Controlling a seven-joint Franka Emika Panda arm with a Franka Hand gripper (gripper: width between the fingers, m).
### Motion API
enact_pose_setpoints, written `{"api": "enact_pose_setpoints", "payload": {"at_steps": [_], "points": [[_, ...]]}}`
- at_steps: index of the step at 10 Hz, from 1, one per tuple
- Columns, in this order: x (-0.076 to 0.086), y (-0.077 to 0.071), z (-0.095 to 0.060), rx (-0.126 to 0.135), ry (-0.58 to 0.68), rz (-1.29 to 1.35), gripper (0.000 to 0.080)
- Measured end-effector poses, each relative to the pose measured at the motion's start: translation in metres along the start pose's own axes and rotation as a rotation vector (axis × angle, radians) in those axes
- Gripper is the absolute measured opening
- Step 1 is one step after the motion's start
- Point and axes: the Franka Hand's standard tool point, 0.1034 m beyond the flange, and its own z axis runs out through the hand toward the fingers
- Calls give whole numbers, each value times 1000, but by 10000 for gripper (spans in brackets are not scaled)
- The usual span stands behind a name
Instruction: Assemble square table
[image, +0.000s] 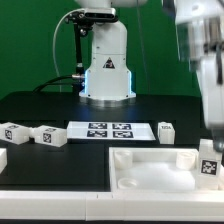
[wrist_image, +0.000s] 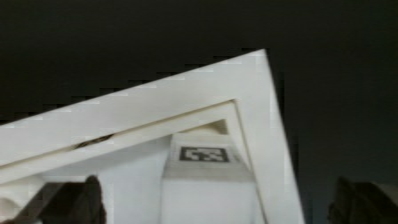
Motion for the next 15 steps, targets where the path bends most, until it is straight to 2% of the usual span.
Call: {"api": "enact_pose_setpoints", "payload": {"at_steps": [8,9,10,11,12,15], "points": [[0,1,1,0,-4,-42,648],[-1,5,-2,7,-5,-82,648],[0,16,-4,8,-4,-160,648],[-1,33,-5,-3,2,-212,648],[-6,39,-6,-17,3,-269,648],[-4,37,-5,-16,3,-497,648]]}}
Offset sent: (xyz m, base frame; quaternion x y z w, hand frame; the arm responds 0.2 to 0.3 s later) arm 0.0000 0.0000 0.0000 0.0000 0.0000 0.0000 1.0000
